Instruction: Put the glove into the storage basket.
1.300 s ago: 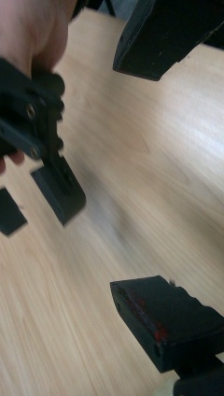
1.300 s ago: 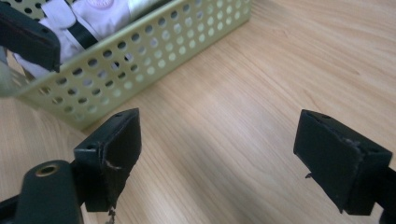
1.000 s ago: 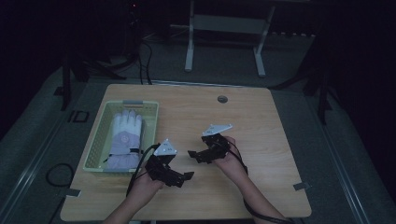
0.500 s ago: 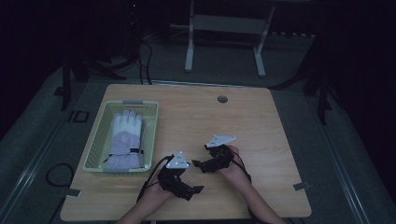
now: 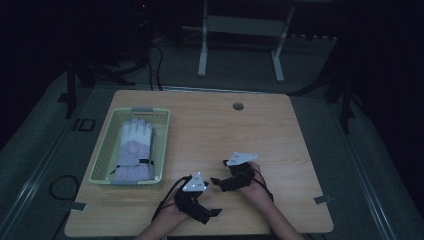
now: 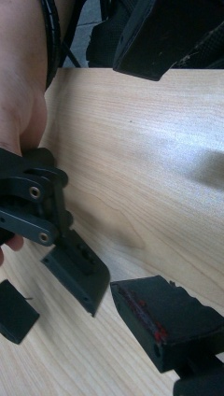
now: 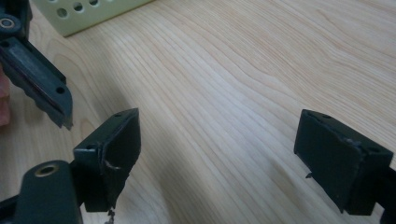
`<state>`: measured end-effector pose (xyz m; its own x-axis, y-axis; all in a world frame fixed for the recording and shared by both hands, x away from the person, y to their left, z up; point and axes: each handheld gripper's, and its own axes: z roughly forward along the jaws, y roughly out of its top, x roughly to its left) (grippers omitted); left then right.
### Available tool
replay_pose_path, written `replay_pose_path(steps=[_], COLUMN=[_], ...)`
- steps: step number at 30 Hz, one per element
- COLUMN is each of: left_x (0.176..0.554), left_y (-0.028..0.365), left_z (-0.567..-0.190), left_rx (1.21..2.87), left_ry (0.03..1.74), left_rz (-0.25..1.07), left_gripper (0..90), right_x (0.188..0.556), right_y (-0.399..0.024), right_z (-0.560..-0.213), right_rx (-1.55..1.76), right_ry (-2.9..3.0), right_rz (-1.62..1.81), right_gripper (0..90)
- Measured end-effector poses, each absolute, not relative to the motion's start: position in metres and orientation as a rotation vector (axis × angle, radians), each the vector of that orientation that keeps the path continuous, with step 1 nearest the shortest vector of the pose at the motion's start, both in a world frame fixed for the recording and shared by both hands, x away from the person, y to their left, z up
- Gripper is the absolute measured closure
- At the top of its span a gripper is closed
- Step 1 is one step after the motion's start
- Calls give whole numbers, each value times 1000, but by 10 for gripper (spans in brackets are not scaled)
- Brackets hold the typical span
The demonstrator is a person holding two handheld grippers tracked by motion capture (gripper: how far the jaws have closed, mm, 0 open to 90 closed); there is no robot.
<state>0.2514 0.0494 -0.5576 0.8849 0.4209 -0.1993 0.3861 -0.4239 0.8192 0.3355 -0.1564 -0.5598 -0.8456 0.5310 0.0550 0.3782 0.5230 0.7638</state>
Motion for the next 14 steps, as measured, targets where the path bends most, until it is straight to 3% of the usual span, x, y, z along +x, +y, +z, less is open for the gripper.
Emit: replay_pose_path(steps=[14], left_x=[251], left_y=[57], left_z=[-564], left_rx=[2024], left_ry=[589], left_rz=[73], left_gripper=[0], right_x=[333], right_y=[-167], right_z=[-564], right_rx=[778], right_ry=[2544], right_rz=[1218], right_gripper=[148])
